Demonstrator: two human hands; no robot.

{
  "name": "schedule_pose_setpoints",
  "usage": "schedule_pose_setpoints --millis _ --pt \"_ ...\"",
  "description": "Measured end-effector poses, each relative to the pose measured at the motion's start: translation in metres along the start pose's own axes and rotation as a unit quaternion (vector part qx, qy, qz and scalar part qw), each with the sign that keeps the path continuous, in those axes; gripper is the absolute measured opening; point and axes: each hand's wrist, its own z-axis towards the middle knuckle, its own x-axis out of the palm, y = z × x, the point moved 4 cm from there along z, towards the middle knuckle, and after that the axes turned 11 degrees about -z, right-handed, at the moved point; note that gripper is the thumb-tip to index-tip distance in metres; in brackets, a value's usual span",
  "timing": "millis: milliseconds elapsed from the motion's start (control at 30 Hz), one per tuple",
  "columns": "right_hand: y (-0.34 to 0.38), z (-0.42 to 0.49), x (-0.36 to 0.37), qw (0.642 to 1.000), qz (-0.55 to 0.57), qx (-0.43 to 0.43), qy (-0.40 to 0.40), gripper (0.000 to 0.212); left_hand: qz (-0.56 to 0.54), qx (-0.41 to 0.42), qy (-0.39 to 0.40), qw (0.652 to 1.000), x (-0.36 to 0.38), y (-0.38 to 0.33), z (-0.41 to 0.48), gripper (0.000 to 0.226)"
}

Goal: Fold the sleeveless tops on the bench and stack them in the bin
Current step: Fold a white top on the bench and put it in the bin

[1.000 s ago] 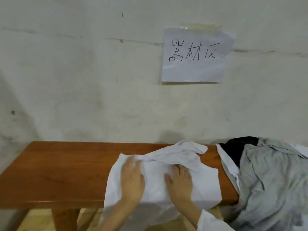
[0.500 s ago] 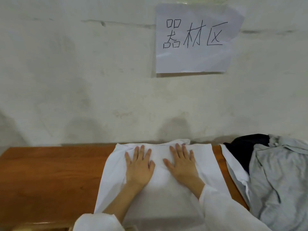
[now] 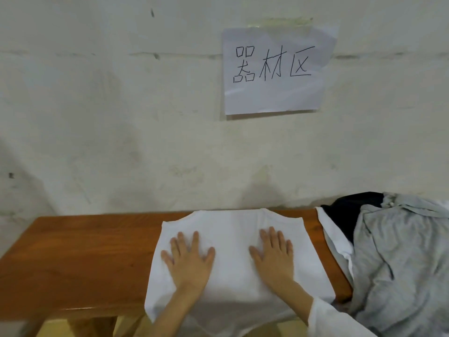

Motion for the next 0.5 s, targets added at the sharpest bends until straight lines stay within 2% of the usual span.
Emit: schedule_pose_setpoints --millis 67,133,200,300,367,500 --pt "-0.016 -0.01 0.003 1.0 0.017 0.003 -0.017 0.115 0.004 0.019 -0.017 1.0 -0.009 0.013 -0.001 0.075" --pt "-0.034 -0.019 0.006 0.999 0.024 0.027 -0.039 0.123 0.016 0.05 -0.02 0.998 -0.012 0.025 -0.006 0.089" --pt "-0.043 -0.027 0.008 0.999 0.002 0.038 -0.024 0.124 0.032 0.073 -0.018 0.997 -0.009 0.034 -0.007 0.104" --pt "-0.041 -0.034 0.008 0.999 -0.024 0.044 0.005 0.12 0.035 0.055 -0.018 0.998 -0.011 0.039 -0.004 0.086" --pt "-0.039 -0.037 0.009 0.998 -0.029 0.053 0.014 0.109 0.042 0.028 -0.014 0.999 -0.013 0.041 -0.004 0.077" --pt "-0.035 -0.038 0.007 0.996 -0.055 0.049 0.043 0.103 0.054 -0.017 -0.01 0.998 -0.013 0.048 -0.014 0.081"
